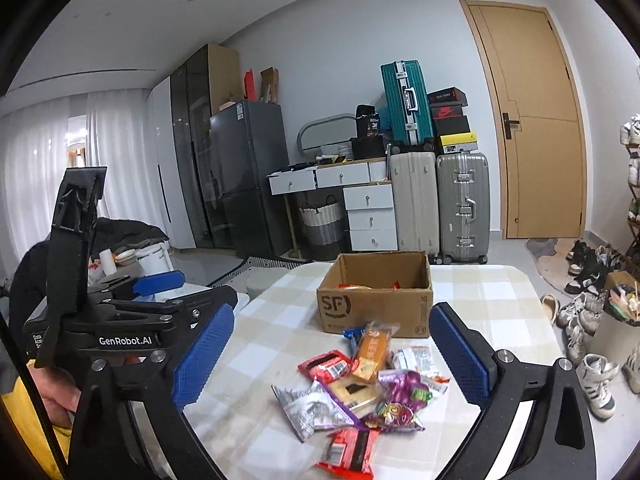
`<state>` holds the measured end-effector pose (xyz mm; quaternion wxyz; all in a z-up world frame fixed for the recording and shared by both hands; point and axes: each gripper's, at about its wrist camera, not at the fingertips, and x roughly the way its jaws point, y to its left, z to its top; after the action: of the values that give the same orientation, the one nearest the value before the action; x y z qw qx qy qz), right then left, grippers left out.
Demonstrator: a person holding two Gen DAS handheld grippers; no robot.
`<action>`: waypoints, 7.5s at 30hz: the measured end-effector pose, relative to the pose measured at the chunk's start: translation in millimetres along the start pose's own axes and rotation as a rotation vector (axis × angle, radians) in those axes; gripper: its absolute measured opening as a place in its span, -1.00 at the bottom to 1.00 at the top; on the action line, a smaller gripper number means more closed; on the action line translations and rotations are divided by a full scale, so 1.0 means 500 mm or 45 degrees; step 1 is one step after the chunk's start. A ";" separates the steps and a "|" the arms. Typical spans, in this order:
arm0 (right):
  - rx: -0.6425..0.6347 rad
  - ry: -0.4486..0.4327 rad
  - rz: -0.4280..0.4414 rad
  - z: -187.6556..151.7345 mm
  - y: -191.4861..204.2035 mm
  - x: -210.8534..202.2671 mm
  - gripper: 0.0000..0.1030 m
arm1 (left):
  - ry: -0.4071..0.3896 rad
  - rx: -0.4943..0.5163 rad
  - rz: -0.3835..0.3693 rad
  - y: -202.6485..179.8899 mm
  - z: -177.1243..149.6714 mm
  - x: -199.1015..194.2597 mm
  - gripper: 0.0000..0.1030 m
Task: Organize snacks
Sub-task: 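Move both tools back toward the remaining snack pile, then grasp the purple grape candy bag with the right gripper while the left gripper grasps the silver bag, then lift both held bags and carry them over the SF box, then open both grippers to release the bags into the box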
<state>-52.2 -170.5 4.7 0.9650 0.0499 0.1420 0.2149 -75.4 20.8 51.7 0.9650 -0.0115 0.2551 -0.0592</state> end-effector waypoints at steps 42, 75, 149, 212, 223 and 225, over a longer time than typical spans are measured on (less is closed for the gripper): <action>0.283 0.297 0.005 -0.224 -0.159 0.209 0.98 | 0.509 -0.089 -0.274 0.027 -0.214 0.446 0.12; 0.342 0.711 -0.097 -0.247 -0.207 0.373 -0.05 | 0.432 -0.186 -0.326 0.099 -0.215 0.378 0.07; 0.214 0.268 0.186 0.251 -0.184 0.413 -0.20 | 0.099 -0.102 -0.247 0.090 0.306 0.411 0.07; 0.161 0.663 -0.036 0.147 -0.273 0.739 0.08 | 0.305 -0.151 -0.041 0.174 0.273 0.725 0.26; 0.145 0.470 -0.001 0.215 -0.217 0.574 0.14 | 0.218 -0.106 -0.015 0.137 0.274 0.564 0.40; 0.123 0.418 0.011 0.223 -0.197 0.527 0.17 | 0.186 -0.090 -0.013 0.120 0.271 0.520 0.52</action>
<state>248.9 -150.3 29.1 0.9243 0.0611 0.3076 0.2173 222.2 48.1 38.7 0.9425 -0.0425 0.3268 -0.0559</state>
